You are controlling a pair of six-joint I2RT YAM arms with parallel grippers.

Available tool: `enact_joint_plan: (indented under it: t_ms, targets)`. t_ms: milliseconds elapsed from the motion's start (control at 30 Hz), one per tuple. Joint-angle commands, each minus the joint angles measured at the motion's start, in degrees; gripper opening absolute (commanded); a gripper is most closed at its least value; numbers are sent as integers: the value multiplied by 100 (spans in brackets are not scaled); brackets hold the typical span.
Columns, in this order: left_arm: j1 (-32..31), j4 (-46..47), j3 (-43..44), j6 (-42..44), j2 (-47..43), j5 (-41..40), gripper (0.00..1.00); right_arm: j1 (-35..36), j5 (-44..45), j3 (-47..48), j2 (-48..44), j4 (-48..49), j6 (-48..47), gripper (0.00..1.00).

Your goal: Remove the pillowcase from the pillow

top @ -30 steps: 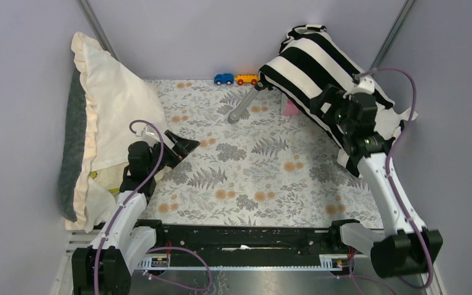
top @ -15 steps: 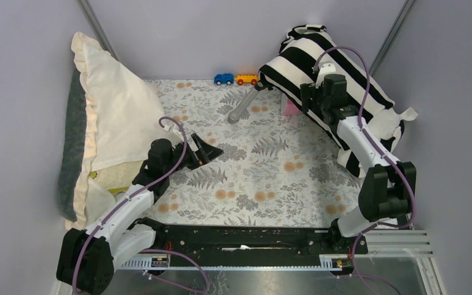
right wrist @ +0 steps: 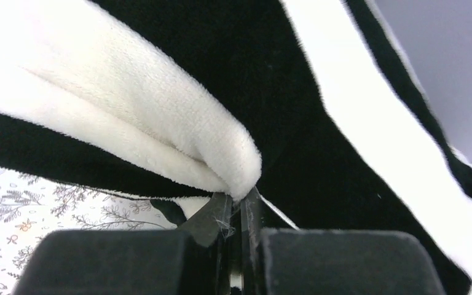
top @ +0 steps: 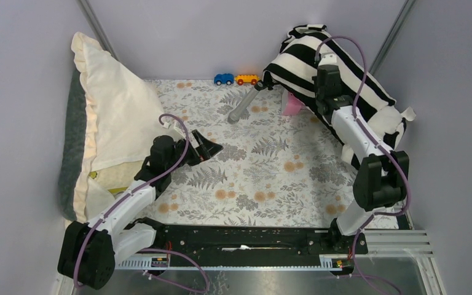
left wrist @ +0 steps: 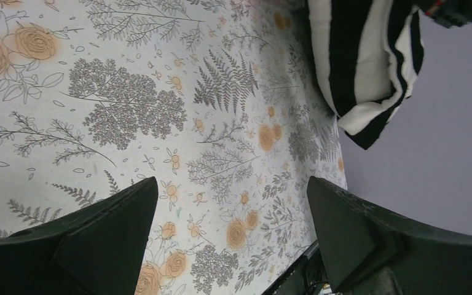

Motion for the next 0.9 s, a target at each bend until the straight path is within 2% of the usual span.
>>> enact_joint_plan:
  t_ms: [0, 200, 400, 600, 667, 867]
  targets:
    - [-18, 225, 368, 192, 202, -196, 99, -60, 773, 827, -858, 633, 80, 0]
    - [-18, 227, 612, 293, 318, -182, 99, -66, 531, 2168, -1070, 230, 258, 0]
    - [-26, 231, 554, 329, 175, -153, 99, -58, -352, 3062, -1198, 182, 441, 0]
    - [-26, 99, 524, 406, -80, -207, 99, 54, -2588, 4761, -1067, -873, 1318, 0]
    - [-27, 63, 494, 418, -183, -237, 99, 99, -3288, 5032, -1131, -1028, 1589, 0]
    - [-26, -120, 410, 451, -474, -316, 99, 115, -5307, 4479, -1901, -567, 2495, 0]
